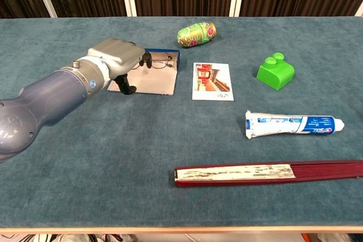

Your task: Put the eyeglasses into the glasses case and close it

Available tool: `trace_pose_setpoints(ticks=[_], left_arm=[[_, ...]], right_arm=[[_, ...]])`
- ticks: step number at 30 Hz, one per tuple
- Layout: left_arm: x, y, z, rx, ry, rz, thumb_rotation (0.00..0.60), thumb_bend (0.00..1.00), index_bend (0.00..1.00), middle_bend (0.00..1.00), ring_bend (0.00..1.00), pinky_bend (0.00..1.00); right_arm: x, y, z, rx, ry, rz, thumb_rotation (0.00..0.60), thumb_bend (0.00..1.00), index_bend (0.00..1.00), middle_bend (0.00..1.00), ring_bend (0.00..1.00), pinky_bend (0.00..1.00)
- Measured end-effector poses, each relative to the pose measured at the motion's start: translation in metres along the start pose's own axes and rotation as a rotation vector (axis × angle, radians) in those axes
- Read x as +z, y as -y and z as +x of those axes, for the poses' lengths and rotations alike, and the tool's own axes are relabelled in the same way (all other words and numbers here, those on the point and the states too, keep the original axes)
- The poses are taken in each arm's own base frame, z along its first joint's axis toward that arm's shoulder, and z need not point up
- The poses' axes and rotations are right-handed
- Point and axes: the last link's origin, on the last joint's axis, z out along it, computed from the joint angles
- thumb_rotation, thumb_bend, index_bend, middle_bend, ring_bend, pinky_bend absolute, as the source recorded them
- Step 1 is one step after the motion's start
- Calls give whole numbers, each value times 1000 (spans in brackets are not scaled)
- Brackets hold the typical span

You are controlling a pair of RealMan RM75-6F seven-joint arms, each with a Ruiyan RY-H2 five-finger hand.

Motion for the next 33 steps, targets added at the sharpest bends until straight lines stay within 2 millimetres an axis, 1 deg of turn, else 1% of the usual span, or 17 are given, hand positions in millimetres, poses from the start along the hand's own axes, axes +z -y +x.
trace_pose_setpoints(ticks=[9,23,29,33], left_arm=[[1,-2,-3,8,4,-10,600,231,219,201,68,121],[6,-4,-6,26,3,0,600,230,239,202,68,122],[9,-7,-6,35,-5,6,600,236,266,203,68,123],[10,-7,-6,42,-11,10,600,303,282,203,68,123]], right_arm=[[0,0,0,-1,0,0,600,100,49,0,37,178],[0,0,0,0,0,-1,600,102,49,0,37,178],[0,0,0,0,0,-1,600,101,49,0,37,178],[0,0,-1,1,1,0,600,101,49,0,38,178]])
